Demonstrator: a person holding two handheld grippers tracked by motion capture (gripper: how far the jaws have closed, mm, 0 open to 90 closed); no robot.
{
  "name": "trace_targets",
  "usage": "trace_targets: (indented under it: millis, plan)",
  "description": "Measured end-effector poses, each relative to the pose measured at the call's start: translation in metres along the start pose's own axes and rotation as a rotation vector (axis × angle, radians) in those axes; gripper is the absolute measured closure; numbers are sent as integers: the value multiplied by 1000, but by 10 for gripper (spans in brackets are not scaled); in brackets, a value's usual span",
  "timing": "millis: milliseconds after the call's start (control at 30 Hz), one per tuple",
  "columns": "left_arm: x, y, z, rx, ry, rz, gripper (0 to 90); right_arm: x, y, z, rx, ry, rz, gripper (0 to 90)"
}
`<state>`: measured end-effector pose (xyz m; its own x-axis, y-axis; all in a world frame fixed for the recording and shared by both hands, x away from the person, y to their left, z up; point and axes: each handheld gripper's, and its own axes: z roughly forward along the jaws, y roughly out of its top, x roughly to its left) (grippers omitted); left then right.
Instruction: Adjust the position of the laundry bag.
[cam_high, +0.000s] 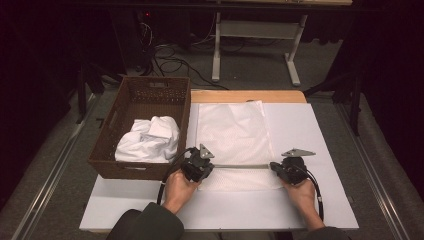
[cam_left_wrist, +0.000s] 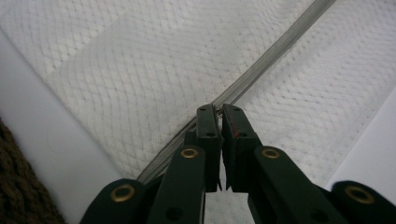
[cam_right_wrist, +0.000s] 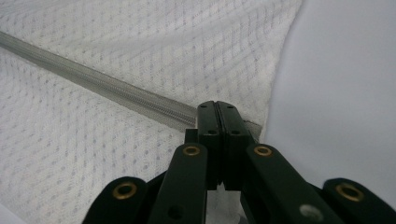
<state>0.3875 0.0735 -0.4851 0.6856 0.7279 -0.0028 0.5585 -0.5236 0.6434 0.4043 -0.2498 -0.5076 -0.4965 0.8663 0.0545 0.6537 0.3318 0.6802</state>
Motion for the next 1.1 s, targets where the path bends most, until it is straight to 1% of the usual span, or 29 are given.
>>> trace_targets:
  millis: [133,367,500,600,633,767,900,1000,1100]
  plan:
    - [1,-1,-1,8,15,-7,859,0,0,0,0,0,2,898]
    - [0,-2,-2,13,35,7,859,0,0,0,-1,-2,0,898]
    - [2,-4,-2,18,35,-5,859,0,0,0,-1,1,1,898]
    - [1,-5,-2,20,33,-23,859,0,0,0,0,-1,-2,898]
    - [1,-6,-2,25,36,-22,859,0,0,0,0,0,-3,898]
    - [3,-9,-4,31,49,-46,859,0,0,0,1,2,0,898]
    - [3,-12,-5,37,72,-51,859,0,0,0,3,1,-4,898]
    - [3,-14,-6,39,80,-56,859,-1,1,1,7,5,-2,899]
    - [5,-18,-6,45,88,-65,859,-2,2,1,10,8,-12,899]
